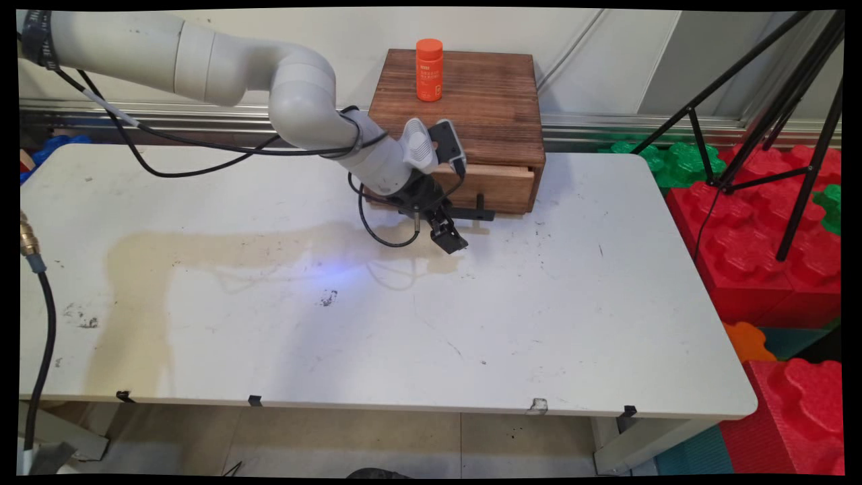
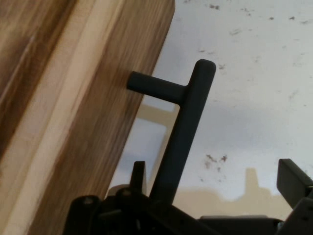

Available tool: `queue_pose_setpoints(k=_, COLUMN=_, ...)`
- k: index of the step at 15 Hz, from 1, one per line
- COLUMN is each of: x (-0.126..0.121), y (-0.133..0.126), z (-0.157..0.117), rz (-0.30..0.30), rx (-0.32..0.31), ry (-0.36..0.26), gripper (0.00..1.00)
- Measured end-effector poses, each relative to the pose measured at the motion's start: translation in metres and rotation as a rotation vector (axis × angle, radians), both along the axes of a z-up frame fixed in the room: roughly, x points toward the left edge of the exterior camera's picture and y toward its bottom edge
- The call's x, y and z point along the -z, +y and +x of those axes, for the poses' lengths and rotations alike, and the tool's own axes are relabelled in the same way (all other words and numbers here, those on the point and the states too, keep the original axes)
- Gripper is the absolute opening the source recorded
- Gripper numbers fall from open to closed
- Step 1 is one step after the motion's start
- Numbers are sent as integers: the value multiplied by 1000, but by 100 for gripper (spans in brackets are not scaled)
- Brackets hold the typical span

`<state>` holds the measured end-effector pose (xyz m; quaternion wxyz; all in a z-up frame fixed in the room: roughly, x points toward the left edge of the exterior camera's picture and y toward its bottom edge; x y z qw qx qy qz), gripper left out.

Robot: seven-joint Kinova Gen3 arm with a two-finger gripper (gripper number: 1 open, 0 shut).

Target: Open the drawer

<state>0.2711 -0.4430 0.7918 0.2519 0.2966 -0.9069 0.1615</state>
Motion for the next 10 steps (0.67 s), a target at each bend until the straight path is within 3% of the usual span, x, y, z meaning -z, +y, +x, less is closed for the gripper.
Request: queue_pose_setpoints(k=10, x=-7, y=27, z=-14, rz=47, rx=-3, ry=-11, gripper=100)
